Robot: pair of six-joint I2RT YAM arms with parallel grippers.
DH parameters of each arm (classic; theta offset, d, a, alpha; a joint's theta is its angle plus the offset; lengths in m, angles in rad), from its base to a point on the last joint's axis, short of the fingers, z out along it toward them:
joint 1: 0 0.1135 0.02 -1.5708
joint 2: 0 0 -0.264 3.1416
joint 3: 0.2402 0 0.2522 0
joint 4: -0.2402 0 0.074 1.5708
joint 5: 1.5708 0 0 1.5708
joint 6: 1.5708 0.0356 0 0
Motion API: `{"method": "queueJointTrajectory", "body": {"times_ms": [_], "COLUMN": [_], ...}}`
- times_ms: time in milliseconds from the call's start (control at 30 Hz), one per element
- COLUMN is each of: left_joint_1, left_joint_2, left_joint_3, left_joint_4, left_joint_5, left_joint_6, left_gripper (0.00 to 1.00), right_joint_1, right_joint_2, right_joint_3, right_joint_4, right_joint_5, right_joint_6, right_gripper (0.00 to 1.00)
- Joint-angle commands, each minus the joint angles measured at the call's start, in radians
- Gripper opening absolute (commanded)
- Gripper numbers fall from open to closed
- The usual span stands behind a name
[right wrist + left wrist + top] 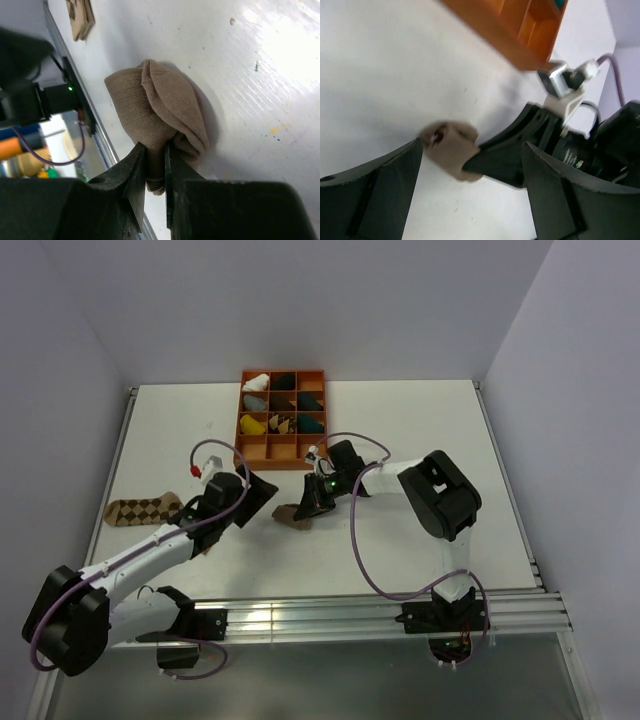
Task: Roll the socks
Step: Roll the sock at the center of the board.
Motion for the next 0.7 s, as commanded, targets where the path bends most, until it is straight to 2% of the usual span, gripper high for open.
{"method": "queueJointTrajectory", "body": {"times_ms": [0, 133, 267, 533, 667], "left_joint_1": [-0.066, -0.117, -0.149, -0.149, -0.148], "left_joint_2": [-0.019, 0.022, 0.111, 0.223, 0.260], "left_joint_3": [-0.083, -0.114, -0.096, -0.101, -0.101], "left_joint_4": [0.039, 0.146, 0.173, 0.273, 0.294], "left_joint_5": [-0.012, 0.003, -0.020, -0.032, -0.041], "left_joint_6": [-0.135, -0.146, -0.131, -0.131, -0.140], "left_gripper": [0.85, 0.85, 0.84, 0.81, 0.80], "right_joint_1": [-0.002, -0.003, -0.005, -0.003, -0.003], "right_joint_2": [0.043, 0.051, 0.046, 0.035, 0.032], "right_joint_3": [-0.075, -0.142, -0.202, -0.342, -0.376], "right_joint_4": [0.062, 0.164, 0.297, 0.540, 0.629], "right_joint_5": [0.065, 0.093, 0.117, 0.180, 0.208], "right_joint_6": [0.139, 0.288, 0.405, 0.650, 0.715], "right_gripper": [0.00, 0.00, 0.00, 0.00, 0.00]}}
